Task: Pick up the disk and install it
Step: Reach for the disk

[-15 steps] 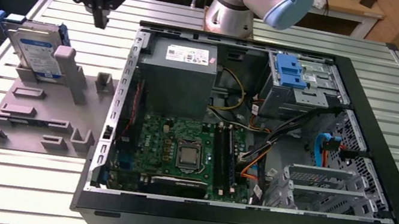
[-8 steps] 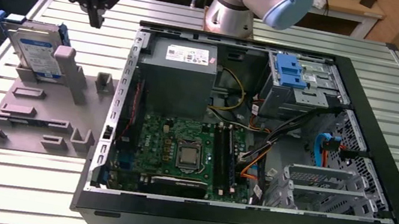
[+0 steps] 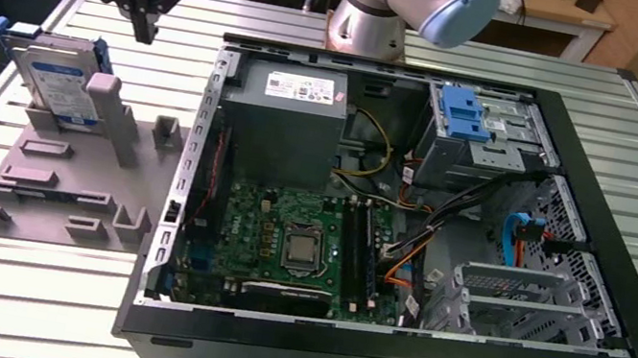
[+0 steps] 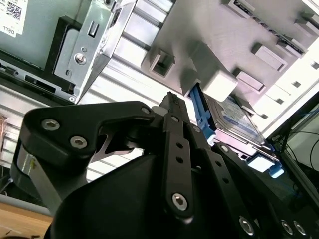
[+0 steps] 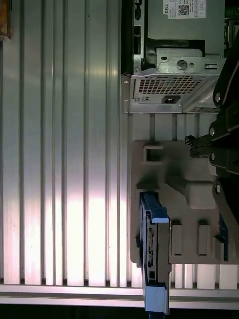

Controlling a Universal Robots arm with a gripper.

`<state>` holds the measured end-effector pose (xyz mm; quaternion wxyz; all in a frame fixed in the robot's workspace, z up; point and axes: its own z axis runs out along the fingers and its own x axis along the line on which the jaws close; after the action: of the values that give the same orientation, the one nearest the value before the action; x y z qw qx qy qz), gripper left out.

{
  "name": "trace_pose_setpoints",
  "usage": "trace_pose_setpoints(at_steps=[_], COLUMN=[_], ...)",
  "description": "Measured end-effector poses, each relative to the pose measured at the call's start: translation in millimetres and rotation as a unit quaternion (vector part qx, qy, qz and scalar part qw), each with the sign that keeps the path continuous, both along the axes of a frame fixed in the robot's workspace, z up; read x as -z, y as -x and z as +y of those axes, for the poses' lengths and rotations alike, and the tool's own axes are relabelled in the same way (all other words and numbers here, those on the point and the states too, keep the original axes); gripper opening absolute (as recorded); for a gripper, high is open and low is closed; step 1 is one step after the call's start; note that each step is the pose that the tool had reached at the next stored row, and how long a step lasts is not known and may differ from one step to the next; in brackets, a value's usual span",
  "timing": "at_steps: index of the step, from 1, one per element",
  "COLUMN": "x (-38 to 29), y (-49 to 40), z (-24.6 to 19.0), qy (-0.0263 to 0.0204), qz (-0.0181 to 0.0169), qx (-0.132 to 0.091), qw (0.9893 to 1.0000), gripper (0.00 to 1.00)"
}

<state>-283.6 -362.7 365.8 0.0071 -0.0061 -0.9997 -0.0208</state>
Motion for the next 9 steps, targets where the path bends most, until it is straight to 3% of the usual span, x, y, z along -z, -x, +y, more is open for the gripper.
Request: trace_pose_setpoints(at_steps=[9], x=[0.6], y=[13.2], z=[3.5], qy=[0.0000], qz=[0.0000], qx=[0.000], qw=[1.0000], gripper=[0.11])
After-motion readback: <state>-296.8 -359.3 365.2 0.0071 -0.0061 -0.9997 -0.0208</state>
